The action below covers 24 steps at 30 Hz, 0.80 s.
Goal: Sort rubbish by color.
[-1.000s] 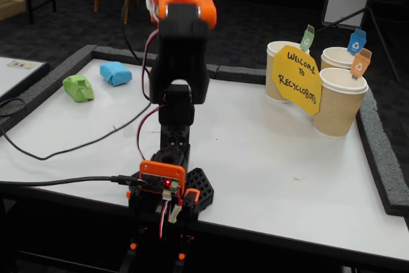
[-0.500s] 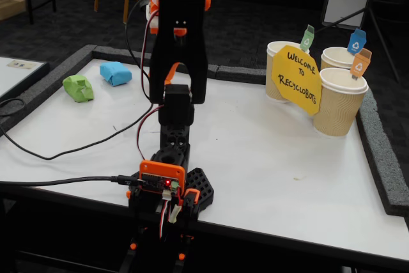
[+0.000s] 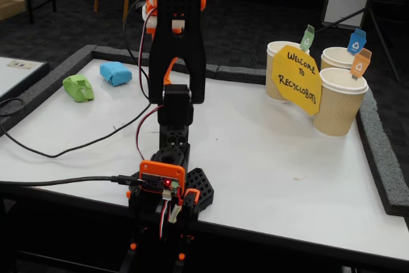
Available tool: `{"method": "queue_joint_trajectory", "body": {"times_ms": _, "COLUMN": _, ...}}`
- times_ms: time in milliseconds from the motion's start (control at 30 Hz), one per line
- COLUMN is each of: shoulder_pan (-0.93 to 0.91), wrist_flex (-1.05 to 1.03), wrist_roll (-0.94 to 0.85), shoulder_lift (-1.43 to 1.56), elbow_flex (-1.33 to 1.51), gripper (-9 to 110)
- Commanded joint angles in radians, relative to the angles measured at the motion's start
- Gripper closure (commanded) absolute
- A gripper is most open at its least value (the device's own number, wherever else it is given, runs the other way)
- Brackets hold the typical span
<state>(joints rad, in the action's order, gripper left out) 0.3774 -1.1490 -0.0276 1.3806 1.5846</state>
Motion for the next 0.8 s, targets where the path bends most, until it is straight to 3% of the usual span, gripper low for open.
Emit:
{"method": "queue_joint_trajectory", "body": {"times_ms": 0, "shoulder_pan": 0.026, "wrist_flex": -0.011, "wrist_roll": 0.005, "shoulder_lift": 0.009, "elbow_flex": -0.130, "gripper": 74}}
{"method": "queue_joint_trajectory", "body": {"times_ms": 333, "shoulder_pan": 0.038, "wrist_flex": -0.048, "wrist_roll": 0.005, "shoulder_lift": -0.086, "elbow_flex": -0.161, "gripper": 63}}
{"method": "queue_joint_trajectory", "body": {"times_ms": 767, "shoulder_pan": 0.005, "wrist_flex": 0.021, "wrist_roll": 0.005, "shoulder_lift": -0.179, "elbow_flex": -0.229, "gripper": 73}}
